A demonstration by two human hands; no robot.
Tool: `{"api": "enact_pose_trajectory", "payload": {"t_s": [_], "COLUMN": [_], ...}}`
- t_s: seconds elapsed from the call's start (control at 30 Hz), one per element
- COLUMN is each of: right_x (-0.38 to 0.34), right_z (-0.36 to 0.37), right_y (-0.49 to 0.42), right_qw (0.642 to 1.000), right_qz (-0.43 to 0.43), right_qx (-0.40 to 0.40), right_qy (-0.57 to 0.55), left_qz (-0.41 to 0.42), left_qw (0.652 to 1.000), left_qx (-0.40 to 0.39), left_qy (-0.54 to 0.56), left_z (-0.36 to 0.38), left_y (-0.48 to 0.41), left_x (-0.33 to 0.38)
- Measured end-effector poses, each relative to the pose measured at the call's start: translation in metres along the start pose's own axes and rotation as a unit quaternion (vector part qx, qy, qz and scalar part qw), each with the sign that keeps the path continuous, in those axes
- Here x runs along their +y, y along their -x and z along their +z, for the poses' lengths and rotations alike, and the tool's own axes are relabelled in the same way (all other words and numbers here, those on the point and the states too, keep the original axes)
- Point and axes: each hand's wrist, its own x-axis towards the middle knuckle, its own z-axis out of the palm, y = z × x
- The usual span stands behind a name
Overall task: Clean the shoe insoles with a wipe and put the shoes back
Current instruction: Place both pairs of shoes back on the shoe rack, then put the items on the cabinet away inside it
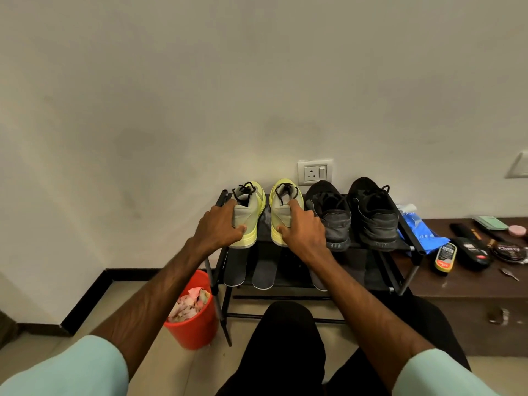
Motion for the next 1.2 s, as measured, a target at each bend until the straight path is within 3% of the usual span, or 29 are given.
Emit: {"api": "enact_pose_trajectory", "payload": {"t_s": [0.3,0.53,0.67,0.97,1.2], "right_x": [-0.006,-0.002,0.001,0.022,0.09], "right_z": [0.0,-0.017,-0.037,-0.105,-0.183], "right_y": [0.004,0.008,0.009,0.029,0.048], "right_qw": [0.999,0.998,0.998,0.994,0.996], "right_qz": [-0.003,-0.019,-0.034,-0.101,-0.044], "right_qx": [-0.023,-0.051,-0.039,-0.004,0.022], "right_qy": [0.025,0.02,0.035,0.05,0.07], "left_qz": [-0.017,0.012,0.016,0.108,0.232], "left_qw": [1.0,0.994,0.989,0.985,0.964], "left_qx": [-0.007,0.092,0.107,0.129,0.127], "left_qy": [0.009,-0.059,-0.096,-0.033,0.028], "left_z": [-0.005,0.007,0.007,-0.006,-0.004], "left_y": [0.007,0.02,0.021,0.032,0.051], "left_x": [0.008,0.044,0.072,0.153,0.242]}}
